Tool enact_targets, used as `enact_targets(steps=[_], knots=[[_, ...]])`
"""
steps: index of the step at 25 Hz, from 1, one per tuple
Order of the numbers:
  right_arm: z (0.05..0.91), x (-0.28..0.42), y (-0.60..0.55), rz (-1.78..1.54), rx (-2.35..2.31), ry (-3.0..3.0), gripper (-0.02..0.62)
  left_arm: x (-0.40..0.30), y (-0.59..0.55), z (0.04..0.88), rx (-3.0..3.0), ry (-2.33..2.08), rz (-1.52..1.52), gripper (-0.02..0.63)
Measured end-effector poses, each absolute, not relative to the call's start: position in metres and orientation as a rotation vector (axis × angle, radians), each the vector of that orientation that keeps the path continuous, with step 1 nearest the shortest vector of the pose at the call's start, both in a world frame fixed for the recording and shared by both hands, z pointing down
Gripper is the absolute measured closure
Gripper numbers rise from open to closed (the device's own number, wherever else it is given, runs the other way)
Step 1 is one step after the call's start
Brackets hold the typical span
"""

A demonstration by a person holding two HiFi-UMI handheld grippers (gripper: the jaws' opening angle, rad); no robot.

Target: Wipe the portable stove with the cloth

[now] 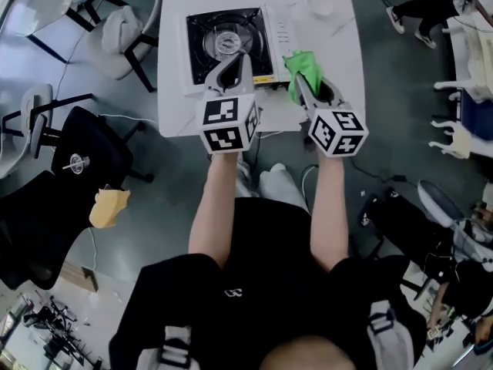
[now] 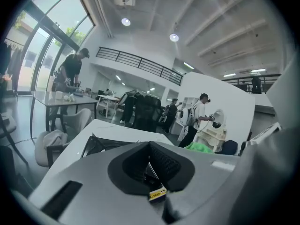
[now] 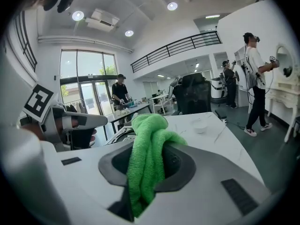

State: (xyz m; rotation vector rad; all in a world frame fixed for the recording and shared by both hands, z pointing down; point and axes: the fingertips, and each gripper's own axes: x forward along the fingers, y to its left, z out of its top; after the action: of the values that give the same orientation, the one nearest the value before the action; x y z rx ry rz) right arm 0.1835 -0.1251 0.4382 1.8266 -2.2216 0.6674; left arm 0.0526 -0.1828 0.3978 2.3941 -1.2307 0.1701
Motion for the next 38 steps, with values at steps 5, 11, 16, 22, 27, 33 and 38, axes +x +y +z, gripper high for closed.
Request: enact_targets(steps=[5,11,16,22,27,33,38], knots=[[0.439,0.213,-0.154,0.63,1.803,-2.224,0.523,0.06,-0.205,0.404,2.346,-1.299,0.175,0.609],[0.45,0.232,-0.217,0.551,1.656,-2.293,0.523,0.06,-0.221,0.414,2.253,-1.422,0.227,0.609],[0.464,0.239,-0.272,0.443,1.468,-2.338,0.523,0.066,-0.221,0.429,2.164,-1.5,0.234,0.609],[0.481,0.224,-0.317,0.317,1.259,-2.369,0.523,0.061,-0.217,0.448,2.074,-1.589,0.248,0.609],[0.498,0.209,-0.337,0.207,1.087,-2.321,0.523,0.051,-0.211,0.452,2.004,-1.643,0.231,0.609],[0.519,0.2,-0.343,0.222,1.032,-2.256,0.523,0.042,-0.204,0.458,1.974,-1.663,0.238,0.609],[0.524,0.199,-0.33,0.284,1.01,-2.277,0.526,0.045,-0.197,0.467,1.967,-1.639,0.228,0.609]])
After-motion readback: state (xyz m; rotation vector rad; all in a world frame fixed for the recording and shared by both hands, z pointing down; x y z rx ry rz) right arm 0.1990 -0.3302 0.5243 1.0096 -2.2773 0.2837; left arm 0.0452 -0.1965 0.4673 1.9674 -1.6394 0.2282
